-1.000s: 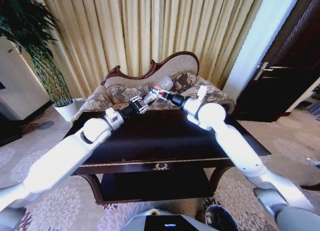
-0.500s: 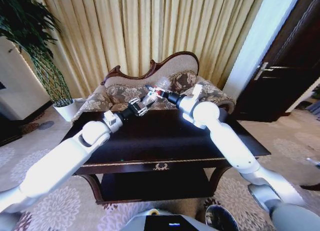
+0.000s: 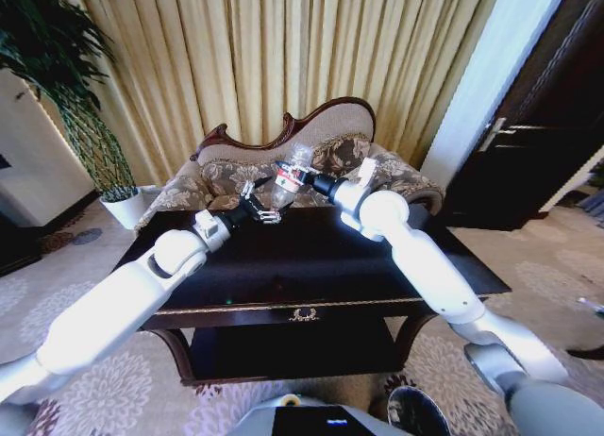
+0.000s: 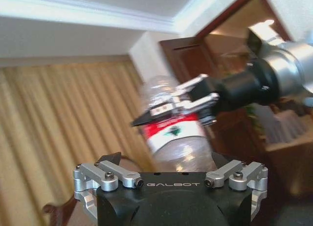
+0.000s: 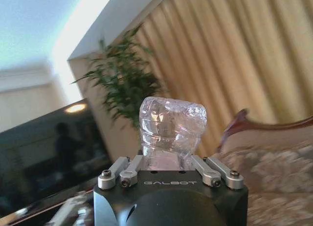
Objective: Move to the front of the table and place the trash on the table into the trash bin.
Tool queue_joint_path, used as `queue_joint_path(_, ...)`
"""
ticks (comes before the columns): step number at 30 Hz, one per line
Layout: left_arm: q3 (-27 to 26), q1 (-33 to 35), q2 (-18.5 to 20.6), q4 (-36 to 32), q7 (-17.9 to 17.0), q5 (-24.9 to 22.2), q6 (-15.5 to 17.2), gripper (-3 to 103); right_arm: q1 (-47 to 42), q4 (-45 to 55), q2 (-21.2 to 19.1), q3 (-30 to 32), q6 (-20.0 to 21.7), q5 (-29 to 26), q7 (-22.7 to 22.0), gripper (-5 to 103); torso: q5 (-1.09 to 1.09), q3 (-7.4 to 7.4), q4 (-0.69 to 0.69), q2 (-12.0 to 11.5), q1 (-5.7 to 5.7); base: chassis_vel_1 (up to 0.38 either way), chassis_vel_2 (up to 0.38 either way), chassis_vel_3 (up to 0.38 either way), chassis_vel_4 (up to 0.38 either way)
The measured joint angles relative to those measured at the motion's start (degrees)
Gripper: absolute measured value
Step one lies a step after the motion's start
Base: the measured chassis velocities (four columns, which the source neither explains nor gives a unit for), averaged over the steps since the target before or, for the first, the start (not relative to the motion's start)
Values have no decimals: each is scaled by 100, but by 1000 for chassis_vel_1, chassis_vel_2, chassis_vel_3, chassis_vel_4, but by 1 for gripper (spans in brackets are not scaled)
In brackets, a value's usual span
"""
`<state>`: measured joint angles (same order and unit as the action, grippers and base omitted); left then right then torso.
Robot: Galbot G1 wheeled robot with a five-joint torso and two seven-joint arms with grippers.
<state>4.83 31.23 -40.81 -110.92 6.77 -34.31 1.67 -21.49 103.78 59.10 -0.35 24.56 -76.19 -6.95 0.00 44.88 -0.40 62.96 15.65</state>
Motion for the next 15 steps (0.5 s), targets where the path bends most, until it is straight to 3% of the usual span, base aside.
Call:
queue_joint_path(2, -233, 72, -58, 52, -117, -129, 145, 100, -75, -191, 54, 206, -21, 579, -108, 27, 1, 0, 2, 0, 0, 0, 0, 0, 0)
queue_joint_path(3, -233, 72, -58, 52, -117, -129, 145, 100, -75, -191, 54, 206, -21, 579, -108, 27, 1, 0, 2, 0, 0, 0, 0, 0, 0)
queue_joint_path(6, -528, 161, -230, 49, -485, -169, 473, 100, -286, -274, 64, 476, -69, 1730, -239, 27, 0, 1, -1, -1, 0, 0, 0, 0, 0)
queue_joint_path(7, -528, 161, -230, 49, -485, -169, 473, 100, -286, -274, 64, 476, -69, 1730, -239, 27, 0, 1, -1, -1, 0, 0, 0, 0, 0)
queue_joint_path(9, -723, 191, -392, 22, -962, -215, 860, 100, -436, -348, 43, 577, -233, 2655, -544, 27, 1, 0, -1, 0, 0, 0, 0, 0, 0)
queue_joint_path(10, -723, 191, -392, 22, -962, -215, 860, 100, -436, -348, 43, 577, -233, 2655, -544, 27, 1, 0, -1, 0, 0, 0, 0, 0, 0)
queue_joint_path(13, -1003, 237, -459, -18, -1271, -294, 1208, 100, -691, -449, -94, 745, -481, 3628, -702, 27, 1, 0, -1, -1, 0, 0, 0, 0, 0)
queue_joint_path(15, -1080, 266, -435, -52, -1377, -341, 1321, 100, -773, -451, -153, 793, -519, 3828, -748, 27, 0, 1, -2, -1, 1, 0, 0, 0, 0)
